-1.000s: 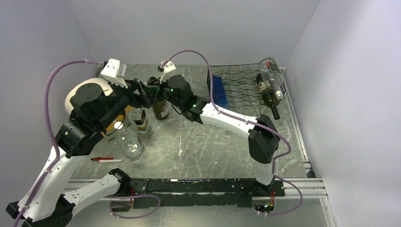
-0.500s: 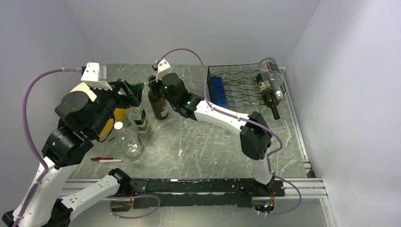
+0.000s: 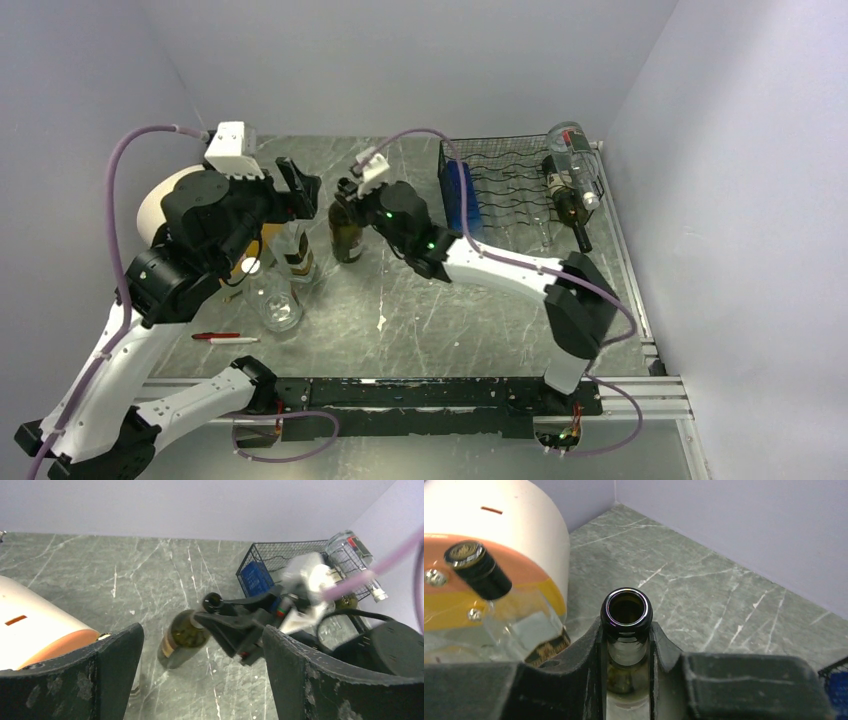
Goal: Put the wine bottle on the wine rack
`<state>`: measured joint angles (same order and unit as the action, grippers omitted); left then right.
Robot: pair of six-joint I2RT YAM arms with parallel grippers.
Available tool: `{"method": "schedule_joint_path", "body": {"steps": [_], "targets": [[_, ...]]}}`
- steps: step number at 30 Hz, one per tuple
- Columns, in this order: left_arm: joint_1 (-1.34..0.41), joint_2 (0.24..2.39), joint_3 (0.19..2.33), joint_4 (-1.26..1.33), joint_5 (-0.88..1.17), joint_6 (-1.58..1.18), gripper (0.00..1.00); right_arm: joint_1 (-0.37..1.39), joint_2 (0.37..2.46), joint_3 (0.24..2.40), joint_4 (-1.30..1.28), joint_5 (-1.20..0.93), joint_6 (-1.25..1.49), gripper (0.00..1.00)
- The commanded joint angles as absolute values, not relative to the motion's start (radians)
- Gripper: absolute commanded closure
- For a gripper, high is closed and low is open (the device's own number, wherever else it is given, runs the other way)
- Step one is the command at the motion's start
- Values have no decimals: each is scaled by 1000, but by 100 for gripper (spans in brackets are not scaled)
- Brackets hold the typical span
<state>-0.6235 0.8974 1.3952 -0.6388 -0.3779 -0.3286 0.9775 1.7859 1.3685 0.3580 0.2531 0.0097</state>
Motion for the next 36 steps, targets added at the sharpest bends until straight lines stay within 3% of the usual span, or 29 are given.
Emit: {"method": "schedule_joint_path", "body": {"steps": [1,5,13,22,36], "targets": [[-626,903,1347,-619,-337,-346,6,974,1651,1130,452,279,-13,100],[-621,963,1277,-607,-323,-387,1,976,1537,981,441,305,43,100],[-528,1091,1164,-533,-56,-426,2,981,1378,757,450,325,116,100],[-446,1163,1001,-379,140,-486,7,980,1241,679,378,305,170,100],[-423,1279,992,-348,199,-468,10,983,1055,538,228,285,264,100]]}}
